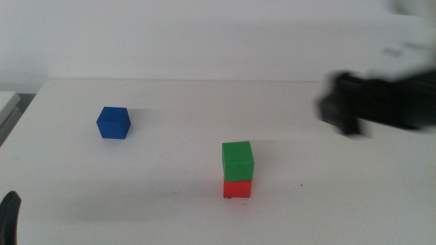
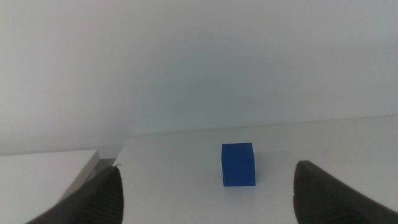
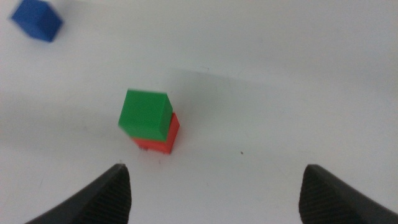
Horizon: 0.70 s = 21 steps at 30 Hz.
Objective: Stack red cubes first, then green, then blue cubes in a specific spot.
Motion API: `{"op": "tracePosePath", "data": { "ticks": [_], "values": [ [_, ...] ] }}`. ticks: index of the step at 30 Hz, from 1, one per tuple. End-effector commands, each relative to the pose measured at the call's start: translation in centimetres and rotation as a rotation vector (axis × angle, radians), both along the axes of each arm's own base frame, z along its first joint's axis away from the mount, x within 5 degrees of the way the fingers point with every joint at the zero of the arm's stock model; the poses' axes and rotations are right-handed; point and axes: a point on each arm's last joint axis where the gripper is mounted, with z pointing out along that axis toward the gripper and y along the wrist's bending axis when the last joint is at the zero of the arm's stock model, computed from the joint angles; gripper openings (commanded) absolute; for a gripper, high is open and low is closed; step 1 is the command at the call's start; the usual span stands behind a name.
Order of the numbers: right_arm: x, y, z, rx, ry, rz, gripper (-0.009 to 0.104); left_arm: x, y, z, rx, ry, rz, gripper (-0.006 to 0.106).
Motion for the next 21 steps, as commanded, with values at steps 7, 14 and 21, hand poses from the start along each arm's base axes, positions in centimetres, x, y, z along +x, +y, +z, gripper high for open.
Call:
{"op": "tracePosePath", "data": {
  "ticks": [7, 14, 21],
  "values": [
    [-7.9, -7.9, 0.3, 0.068, -0.167, 0.264, 0.078, 0.0, 0.0, 0.1, 0.001, -0.016, 0.002, 0.094],
    [-10.2, -9.8, 0.9, 0.078, -0.255, 0.370, 0.078, 0.0, 0.0, 0.1, 0.001, -0.016, 0.002, 0.094],
    [-10.2, -10.0, 1.0, 0.070, -0.266, 0.368, 0.078, 0.0, 0.0, 0.1, 0.001, -0.016, 0.002, 0.094]
  ]
}}
